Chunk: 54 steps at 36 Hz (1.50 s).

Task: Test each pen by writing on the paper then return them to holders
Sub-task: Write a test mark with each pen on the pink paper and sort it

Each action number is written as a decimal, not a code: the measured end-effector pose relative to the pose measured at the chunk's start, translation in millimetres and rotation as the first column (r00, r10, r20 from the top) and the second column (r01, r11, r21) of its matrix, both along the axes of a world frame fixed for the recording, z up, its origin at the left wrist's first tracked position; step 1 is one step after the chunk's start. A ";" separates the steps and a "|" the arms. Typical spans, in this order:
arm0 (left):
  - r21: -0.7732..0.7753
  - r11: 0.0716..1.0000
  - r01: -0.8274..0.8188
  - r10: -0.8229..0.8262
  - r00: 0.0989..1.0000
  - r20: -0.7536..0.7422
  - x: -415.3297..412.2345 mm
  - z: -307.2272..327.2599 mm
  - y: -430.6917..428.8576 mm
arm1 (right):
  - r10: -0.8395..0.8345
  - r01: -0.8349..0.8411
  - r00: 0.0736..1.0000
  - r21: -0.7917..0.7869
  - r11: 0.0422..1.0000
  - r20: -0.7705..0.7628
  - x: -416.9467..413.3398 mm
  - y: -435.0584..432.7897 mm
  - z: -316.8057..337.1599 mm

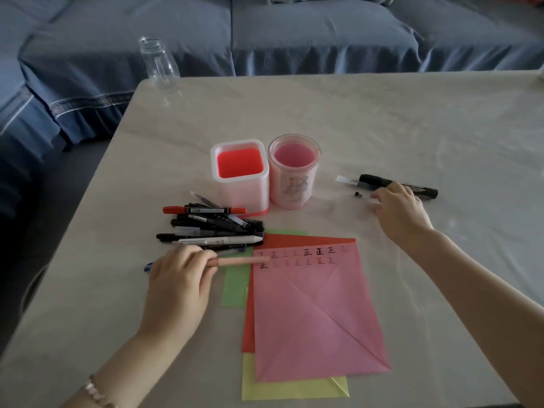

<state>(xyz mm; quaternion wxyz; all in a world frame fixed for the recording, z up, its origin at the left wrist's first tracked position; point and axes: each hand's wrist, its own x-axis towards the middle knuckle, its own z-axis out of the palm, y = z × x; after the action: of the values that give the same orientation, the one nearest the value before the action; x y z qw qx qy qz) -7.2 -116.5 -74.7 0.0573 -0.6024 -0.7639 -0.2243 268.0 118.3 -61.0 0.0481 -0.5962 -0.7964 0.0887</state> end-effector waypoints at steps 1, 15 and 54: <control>0.009 1.000 -0.024 0.024 0.999 -0.032 -3.8 -2.6 -1.4 | -0.014 0.014 1.000 -0.027 1.000 -0.013 0.1 -0.5 1.3; -0.036 0.936 0.351 -0.346 0.932 0.108 84.0 -2.8 22.6 | 0.154 -0.079 0.845 0.166 0.983 -0.513 1.1 -77.3 48.7; -0.265 0.825 0.499 -0.480 0.867 0.135 109.8 -22.8 48.7 | -0.566 -0.062 -0.178 -0.565 0.823 -0.805 -9.1 -102.2 31.9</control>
<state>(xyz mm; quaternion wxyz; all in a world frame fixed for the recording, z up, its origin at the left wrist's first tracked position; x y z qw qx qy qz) 102.7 -67.8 -97.5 -0.1154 -0.7723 -0.6098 -0.1355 258.9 16.1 -29.1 0.5091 -0.4714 -0.3030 0.6533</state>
